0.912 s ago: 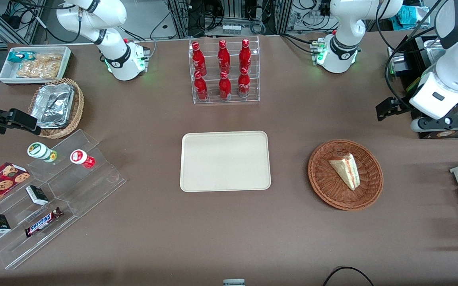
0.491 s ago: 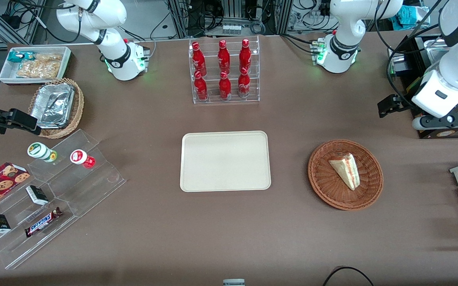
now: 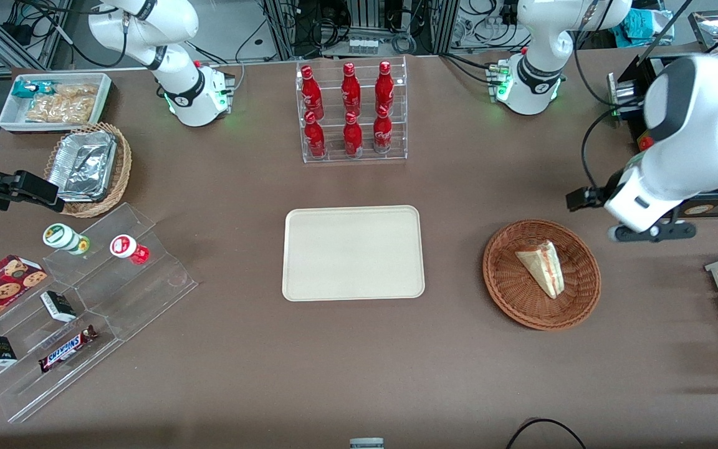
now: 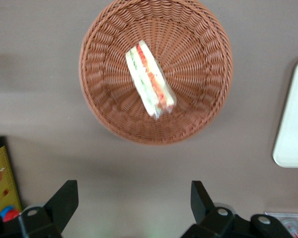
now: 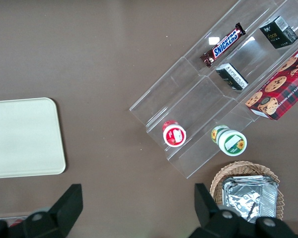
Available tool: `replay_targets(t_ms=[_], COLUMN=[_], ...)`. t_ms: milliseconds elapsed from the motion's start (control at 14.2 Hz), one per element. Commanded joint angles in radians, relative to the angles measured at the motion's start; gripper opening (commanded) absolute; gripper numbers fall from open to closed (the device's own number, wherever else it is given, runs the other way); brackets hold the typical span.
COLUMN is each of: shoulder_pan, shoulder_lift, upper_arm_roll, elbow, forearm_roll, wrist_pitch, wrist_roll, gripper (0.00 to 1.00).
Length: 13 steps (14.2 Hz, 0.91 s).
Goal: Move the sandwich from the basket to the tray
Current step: 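Move the left gripper down over the wrapped sandwich in the wicker basket, then close the left gripper on the sandwich and lift it from the basket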
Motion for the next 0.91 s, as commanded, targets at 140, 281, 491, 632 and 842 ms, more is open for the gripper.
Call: replay_targets(t_ms=[140,281,491,632,842], shoulder_pan=[-0.002,-0.002,-0.009,-0.01,-0.012], shoulder_lift=[-0.006,0.009,0.041,0.079,0.136], upper_arm_roll=[0.001,0.001,0.001,0.0,-0.003], elbow=[-0.229,-0.3,-0.346,-0.34,-0.333], forearm_roll=[0.014,0.014,0.014,0.014,0.007], wrist_pitch=[0.293,0.418,0.558,0.604,0.687], wrist_roll=[-0.009,-0.085,-0.327,-0.501,-0.667], gripper=[1.0,1.0,1.0,1.0,1.0])
